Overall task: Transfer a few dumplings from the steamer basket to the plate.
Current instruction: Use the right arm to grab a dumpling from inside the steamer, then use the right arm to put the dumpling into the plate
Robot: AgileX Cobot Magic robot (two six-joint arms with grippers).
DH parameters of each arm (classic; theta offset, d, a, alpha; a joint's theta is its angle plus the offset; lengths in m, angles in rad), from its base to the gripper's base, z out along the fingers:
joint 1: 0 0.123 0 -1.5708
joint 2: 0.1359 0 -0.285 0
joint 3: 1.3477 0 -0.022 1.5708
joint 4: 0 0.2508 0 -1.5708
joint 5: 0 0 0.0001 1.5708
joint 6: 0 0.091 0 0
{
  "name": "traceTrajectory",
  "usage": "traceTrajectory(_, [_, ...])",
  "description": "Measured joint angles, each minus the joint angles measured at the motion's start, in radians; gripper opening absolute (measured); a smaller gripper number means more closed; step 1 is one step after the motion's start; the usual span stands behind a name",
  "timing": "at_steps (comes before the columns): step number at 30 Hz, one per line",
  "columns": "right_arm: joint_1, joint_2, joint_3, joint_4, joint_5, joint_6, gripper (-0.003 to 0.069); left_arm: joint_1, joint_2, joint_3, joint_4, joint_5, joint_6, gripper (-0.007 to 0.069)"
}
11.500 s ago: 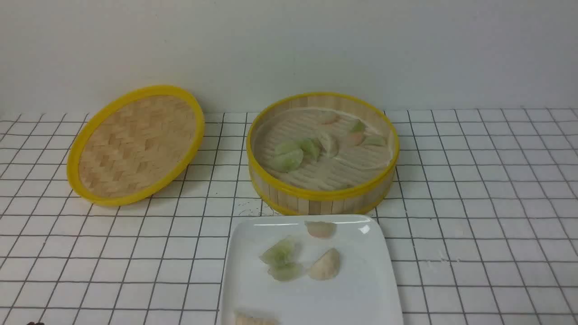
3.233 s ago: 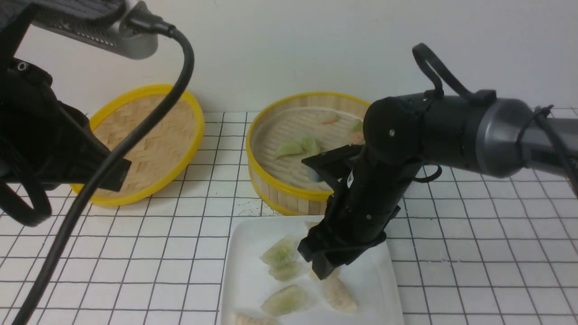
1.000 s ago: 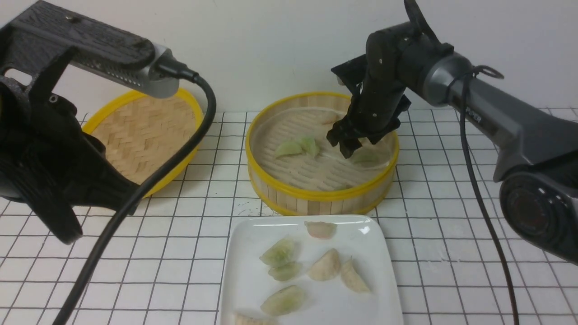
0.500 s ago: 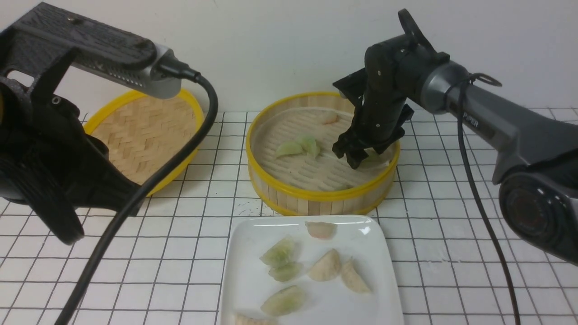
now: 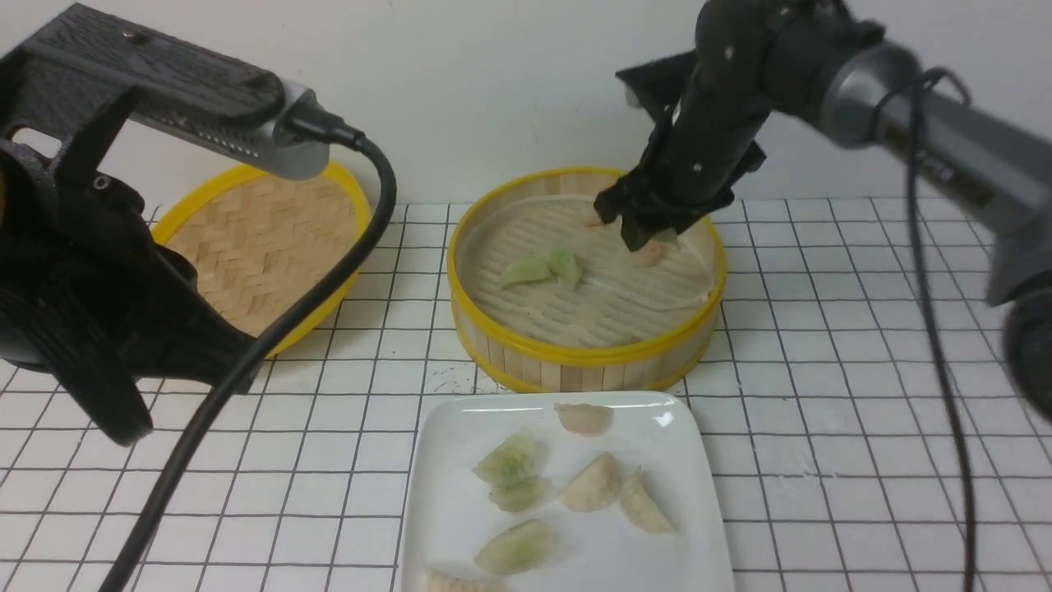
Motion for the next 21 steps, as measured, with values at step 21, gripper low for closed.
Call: traceTrajectory(21, [0.261, -0.334, 0.826, 0.220, -0.143, 0.000, 0.0358, 0.000, 0.000, 0.000, -0.003, 0.000, 0.007, -0.0006])
